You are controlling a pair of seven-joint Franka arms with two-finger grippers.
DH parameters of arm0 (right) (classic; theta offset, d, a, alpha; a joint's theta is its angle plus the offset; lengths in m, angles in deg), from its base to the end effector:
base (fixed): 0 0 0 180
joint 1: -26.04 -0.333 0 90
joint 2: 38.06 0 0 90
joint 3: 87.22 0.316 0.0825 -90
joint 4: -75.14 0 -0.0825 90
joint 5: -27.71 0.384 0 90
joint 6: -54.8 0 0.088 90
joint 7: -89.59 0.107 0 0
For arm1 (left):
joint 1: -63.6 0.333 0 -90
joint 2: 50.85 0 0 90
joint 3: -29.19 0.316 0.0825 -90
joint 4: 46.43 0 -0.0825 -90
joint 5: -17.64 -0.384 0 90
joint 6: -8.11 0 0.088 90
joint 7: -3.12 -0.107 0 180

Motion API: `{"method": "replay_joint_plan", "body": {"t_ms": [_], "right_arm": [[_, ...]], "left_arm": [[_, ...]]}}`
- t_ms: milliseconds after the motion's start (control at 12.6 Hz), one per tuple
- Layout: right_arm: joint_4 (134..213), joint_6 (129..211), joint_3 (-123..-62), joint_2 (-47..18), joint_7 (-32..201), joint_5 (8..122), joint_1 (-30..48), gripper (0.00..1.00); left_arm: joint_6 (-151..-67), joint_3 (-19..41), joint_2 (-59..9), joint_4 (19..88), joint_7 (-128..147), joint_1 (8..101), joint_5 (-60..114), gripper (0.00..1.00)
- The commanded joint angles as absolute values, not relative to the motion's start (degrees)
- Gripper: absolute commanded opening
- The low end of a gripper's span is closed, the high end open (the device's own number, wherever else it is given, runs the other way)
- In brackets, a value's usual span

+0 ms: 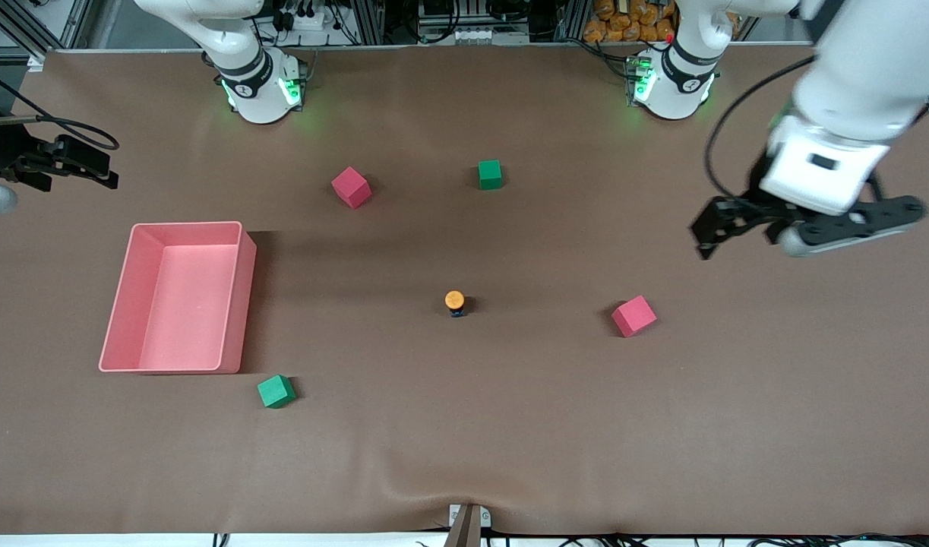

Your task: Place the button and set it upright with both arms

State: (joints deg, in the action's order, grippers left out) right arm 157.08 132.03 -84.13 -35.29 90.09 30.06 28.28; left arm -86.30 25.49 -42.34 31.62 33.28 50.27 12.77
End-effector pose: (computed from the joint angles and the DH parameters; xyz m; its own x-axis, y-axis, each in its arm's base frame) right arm 0.5456 0.0123 0.6448 0.9914 0.0153 -0.1303 0.0099 -0.9991 -0.0423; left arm 0.5852 -0.1668 0.6452 0.9617 0.2253 0.1560 0.2275 -0.9738 0.0036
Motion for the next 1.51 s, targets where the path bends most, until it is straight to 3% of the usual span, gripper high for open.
{"method": "replay_joint_plan", "body": {"t_ms": [0, 557, 955, 1194, 1433], "right_arm": [[156.88, 131.61, -83.61, -35.78, 90.38, 29.38, 28.85, 1.0], [156.88, 131.61, -83.61, -35.78, 90.29, 29.38, 28.77, 1.0], [156.88, 131.61, -83.61, -35.69, 90.29, 29.38, 28.77, 1.0], [156.88, 131.61, -83.61, -35.69, 90.3, 29.38, 28.77, 1.0], [156.88, 131.79, -83.61, -35.6, 90.38, 29.3, 28.59, 1.0]], "left_arm": [[-80.77, 24.79, -45.39, 32.93, 24.87, 54.71, 13.69, 1.0], [-74.69, 24.62, -48.47, 33.54, 8.31, 65.17, 19.56, 1.0], [-80.56, 25.05, -58.03, 48.1, 8.13, 64.22, 19.93, 1.0], [-80.75, 26.28, -61.73, 52.17, 9.1, 61.85, 19.58, 1.0], [-80.31, 26.55, -61.74, 51.48, 8.48, 61.93, 19.05, 1.0]]}}
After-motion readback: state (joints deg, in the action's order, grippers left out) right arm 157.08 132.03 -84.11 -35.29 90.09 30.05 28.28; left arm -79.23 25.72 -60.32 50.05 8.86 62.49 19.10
